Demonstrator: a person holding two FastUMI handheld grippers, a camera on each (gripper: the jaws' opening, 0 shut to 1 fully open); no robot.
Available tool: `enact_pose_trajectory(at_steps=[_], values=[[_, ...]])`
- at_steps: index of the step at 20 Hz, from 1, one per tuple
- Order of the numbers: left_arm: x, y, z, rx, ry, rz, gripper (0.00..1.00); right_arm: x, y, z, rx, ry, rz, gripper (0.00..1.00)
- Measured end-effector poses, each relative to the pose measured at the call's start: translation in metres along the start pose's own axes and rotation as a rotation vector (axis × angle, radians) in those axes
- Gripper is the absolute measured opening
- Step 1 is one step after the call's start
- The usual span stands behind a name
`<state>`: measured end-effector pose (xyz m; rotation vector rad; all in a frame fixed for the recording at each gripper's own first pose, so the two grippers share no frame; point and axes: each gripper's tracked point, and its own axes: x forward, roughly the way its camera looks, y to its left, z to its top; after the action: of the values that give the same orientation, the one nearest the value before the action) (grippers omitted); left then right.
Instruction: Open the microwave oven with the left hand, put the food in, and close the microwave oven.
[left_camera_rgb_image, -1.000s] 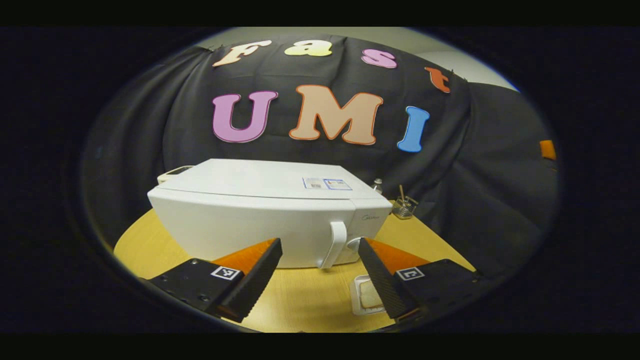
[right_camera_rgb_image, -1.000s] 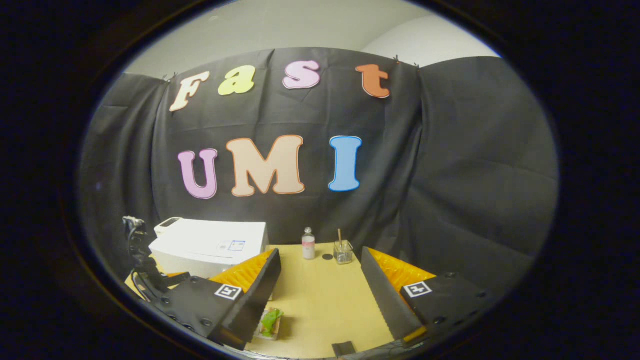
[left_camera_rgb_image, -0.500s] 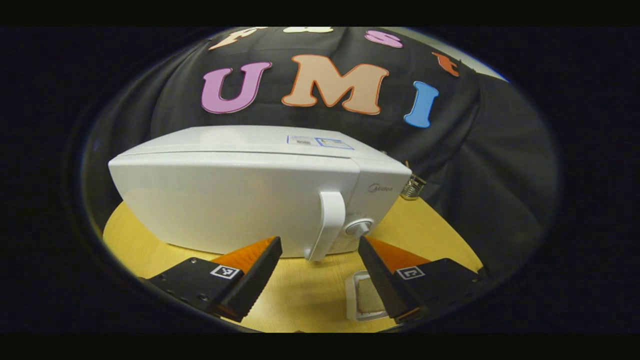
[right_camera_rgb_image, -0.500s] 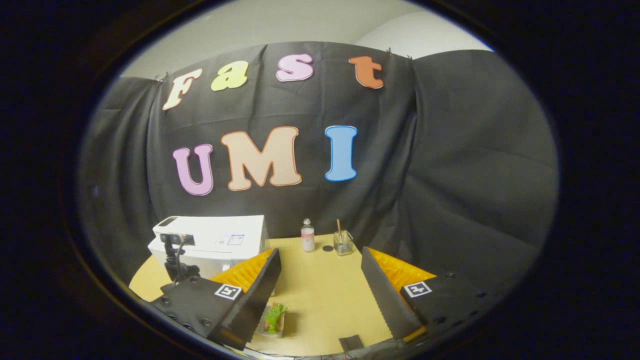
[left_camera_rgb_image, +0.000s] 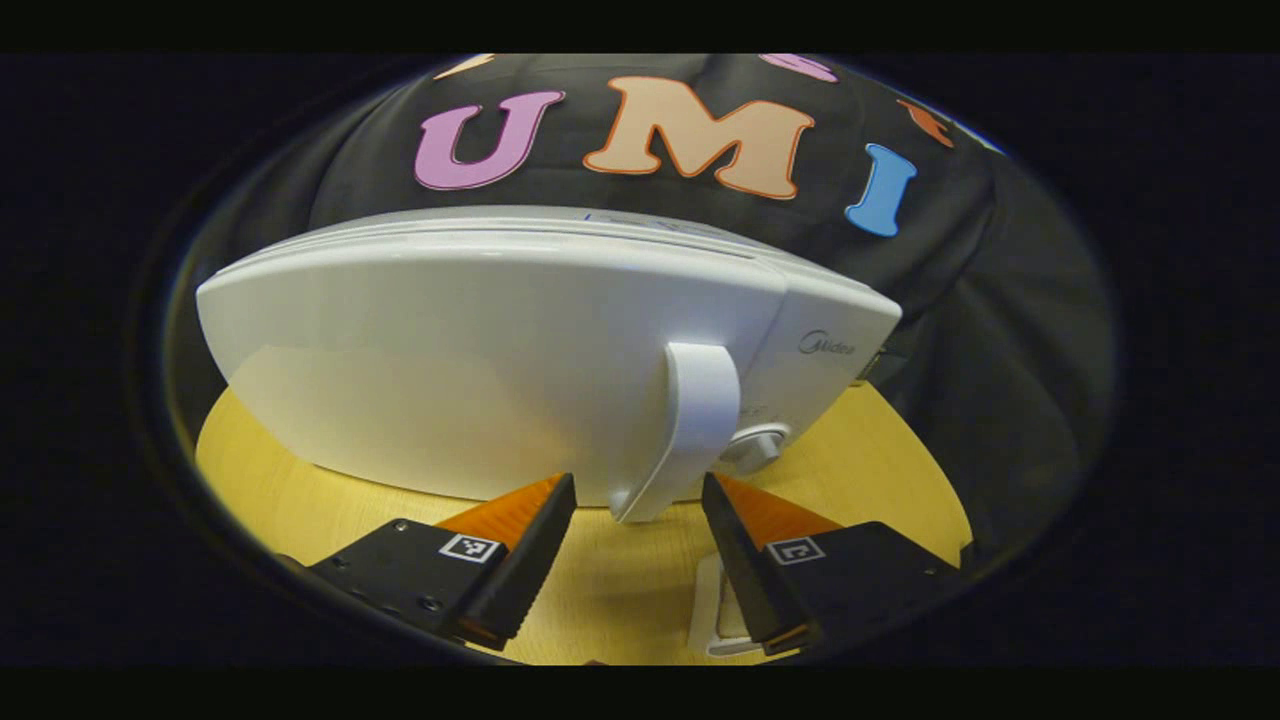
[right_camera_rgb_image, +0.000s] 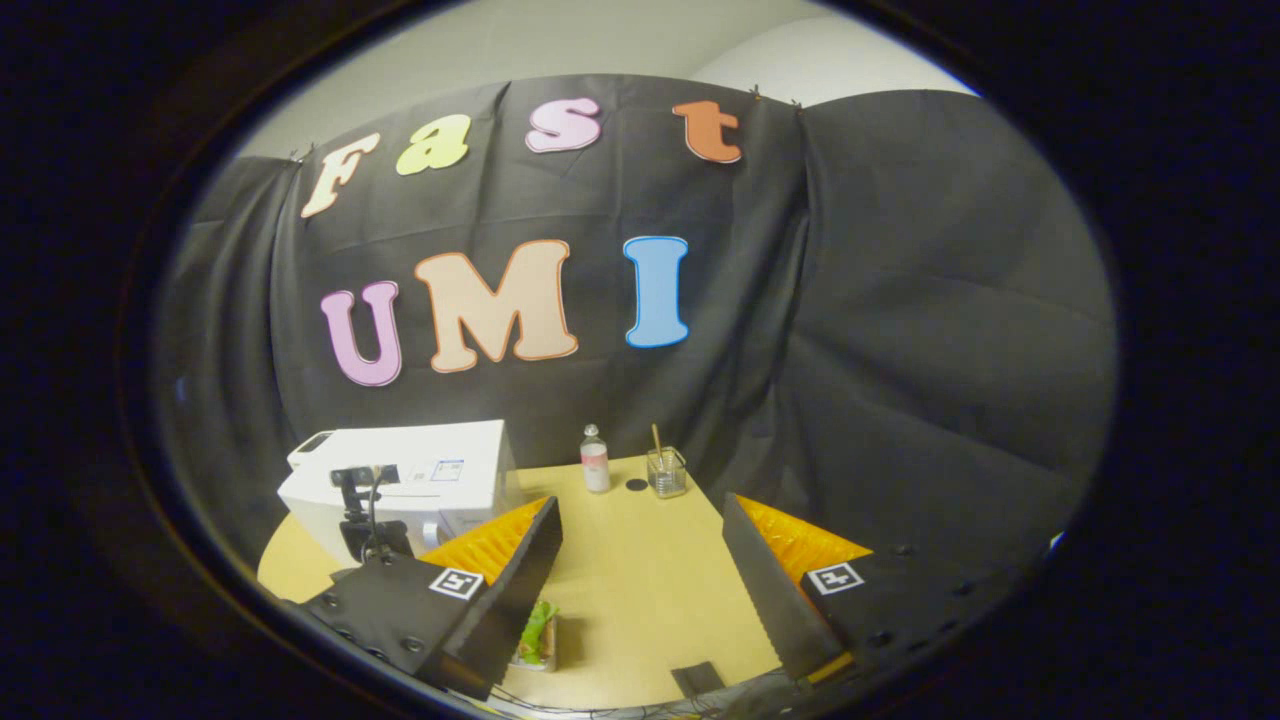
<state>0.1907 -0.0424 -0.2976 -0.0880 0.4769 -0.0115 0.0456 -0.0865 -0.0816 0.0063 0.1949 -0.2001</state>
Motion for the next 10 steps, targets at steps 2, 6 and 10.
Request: enact_pose_trajectory(at_steps=[2, 6, 10], values=[[0.001, 0.003, -0.001, -0.014, 0.007, 0.008, 0.76, 0.0, -0.003, -0.002, 0.008, 0.007, -0.006, 0.96], [0.005, -0.001, -0.001, -0.039, 0.018, -0.008, 0.59, -0.001, -0.011, -0.005, 0.0, 0.012, -0.026, 0.96], [0.006, -0.004, -0.003, 0.025, 0.037, 0.018, 0.35, -0.006, -0.015, -0.012, -0.001, 0.023, -0.043, 0.96]])
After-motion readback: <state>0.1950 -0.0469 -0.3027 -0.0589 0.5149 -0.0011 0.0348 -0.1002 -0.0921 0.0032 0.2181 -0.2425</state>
